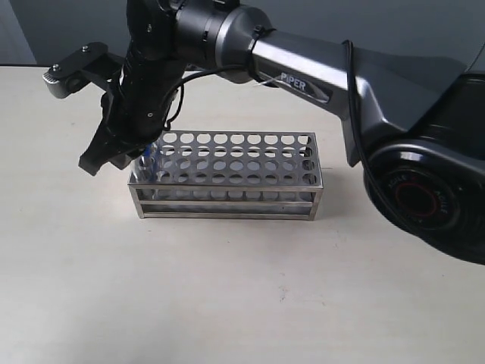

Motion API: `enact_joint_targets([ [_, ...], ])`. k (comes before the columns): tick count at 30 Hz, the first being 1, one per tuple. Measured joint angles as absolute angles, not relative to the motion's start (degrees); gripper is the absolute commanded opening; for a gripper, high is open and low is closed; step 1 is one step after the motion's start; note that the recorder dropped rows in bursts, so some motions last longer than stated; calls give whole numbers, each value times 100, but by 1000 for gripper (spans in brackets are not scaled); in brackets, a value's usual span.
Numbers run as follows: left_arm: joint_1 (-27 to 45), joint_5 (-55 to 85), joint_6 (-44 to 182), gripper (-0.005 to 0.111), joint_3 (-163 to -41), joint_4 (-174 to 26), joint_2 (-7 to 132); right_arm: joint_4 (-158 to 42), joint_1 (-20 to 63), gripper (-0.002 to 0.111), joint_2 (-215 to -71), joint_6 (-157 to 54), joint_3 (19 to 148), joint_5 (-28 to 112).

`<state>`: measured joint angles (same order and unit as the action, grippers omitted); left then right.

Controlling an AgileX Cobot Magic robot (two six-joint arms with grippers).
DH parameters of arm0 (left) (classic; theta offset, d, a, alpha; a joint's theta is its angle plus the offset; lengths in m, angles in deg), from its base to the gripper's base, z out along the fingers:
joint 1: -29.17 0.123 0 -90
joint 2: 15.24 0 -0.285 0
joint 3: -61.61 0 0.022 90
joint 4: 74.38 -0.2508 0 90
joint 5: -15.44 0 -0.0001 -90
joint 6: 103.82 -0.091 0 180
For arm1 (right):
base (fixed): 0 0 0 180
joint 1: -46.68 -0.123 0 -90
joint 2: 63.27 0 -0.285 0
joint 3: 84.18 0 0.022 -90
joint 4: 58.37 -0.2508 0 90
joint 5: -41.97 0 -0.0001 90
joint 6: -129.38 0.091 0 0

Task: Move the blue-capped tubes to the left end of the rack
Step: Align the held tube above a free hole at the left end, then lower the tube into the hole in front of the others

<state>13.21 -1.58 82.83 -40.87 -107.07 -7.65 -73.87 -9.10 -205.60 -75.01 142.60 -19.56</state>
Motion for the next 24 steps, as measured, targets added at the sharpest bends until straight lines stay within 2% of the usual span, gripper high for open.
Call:
enact_joint_targets([
  [24, 1321, -158, 8283, 1, -4087, -10707, -765, -7245, -918, -1, -20444, -7164, 14260, -2219],
])
